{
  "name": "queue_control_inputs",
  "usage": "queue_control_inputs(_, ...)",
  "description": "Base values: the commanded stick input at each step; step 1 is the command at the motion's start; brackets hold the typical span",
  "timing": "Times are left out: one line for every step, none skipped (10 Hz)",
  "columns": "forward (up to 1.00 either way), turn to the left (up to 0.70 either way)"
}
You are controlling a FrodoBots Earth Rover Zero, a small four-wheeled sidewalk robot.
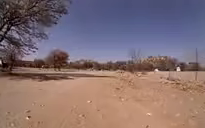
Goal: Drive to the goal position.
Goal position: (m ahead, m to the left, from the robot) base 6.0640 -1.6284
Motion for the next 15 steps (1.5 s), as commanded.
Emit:
queue_control_inputs(0.5, 0.0)
queue_control_inputs(0.5, 0.0)
queue_control_inputs(0.5, 0.0)
queue_control_inputs(0.5, 0.0)
queue_control_inputs(0.5, 0.0)
queue_control_inputs(0.5, 0.0)
queue_control_inputs(0.5, 0.0)
queue_control_inputs(0.5, 0.0)
queue_control_inputs(0.5, 0.0)
queue_control_inputs(0.5, 0.0)
queue_control_inputs(0.5, 0.0)
queue_control_inputs(0.5, 0.0)
queue_control_inputs(0.5, 0.0)
queue_control_inputs(0.5, 0.0)
queue_control_inputs(0.5, 0.0)
